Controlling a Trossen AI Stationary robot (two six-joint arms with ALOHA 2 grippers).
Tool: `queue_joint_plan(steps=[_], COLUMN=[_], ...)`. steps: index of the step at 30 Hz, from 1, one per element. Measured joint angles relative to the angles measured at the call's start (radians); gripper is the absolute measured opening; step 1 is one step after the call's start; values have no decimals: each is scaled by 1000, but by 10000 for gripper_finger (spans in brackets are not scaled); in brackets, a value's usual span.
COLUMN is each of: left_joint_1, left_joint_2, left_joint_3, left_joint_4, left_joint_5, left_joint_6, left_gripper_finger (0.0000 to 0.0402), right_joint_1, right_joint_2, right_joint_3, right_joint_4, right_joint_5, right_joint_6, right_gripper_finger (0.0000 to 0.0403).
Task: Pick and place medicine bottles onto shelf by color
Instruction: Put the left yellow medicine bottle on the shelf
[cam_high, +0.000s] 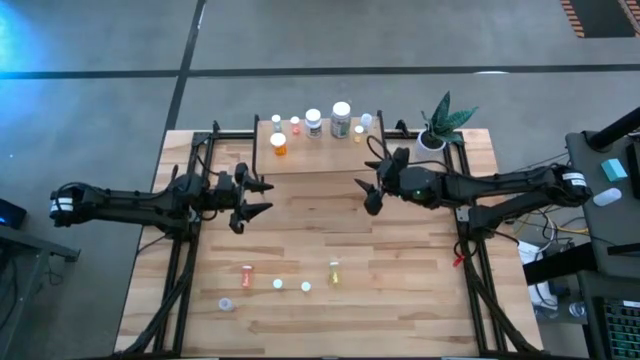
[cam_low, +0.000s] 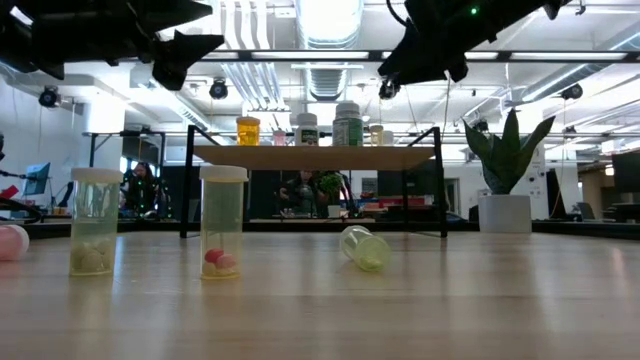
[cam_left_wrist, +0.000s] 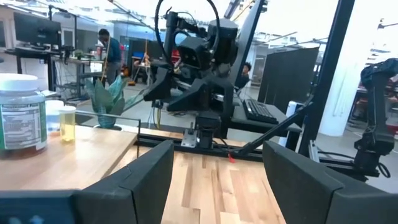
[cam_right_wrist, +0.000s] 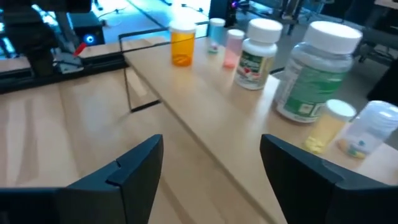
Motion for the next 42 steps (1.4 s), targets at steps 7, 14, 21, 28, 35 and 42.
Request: queue_joint_plan(steps=[7, 14, 21, 28, 35, 42], left_joint_1=[0, 0, 0, -6, -22, -23], left_joint_2=[9, 19, 18, 28, 46, -38], left_joint_3=[0, -3, -2, 3, 3, 86], left_joint_4=[7, 47, 72, 72, 39, -308], left_joint_5=[0, 12, 33, 41, 56, 54], left_joint_6=[-5, -7, -6, -51, -59, -59], left_gripper_finger=[231, 231, 231, 231, 231, 231], right_joint_1=[34, 46, 49, 52, 58, 58], right_joint_2=[1, 1, 1, 1, 1, 1], right_joint_3=[0, -3, -8, -22, -44, -62], right_joint_4=[32, 72, 87, 98, 126, 146], right_joint_5=[-76, -190, -233, -262, -263, -262], right_joint_6=[-14, -27, -34, -35, -27, -27], right_gripper_finger=[251, 250, 249, 249, 249, 249])
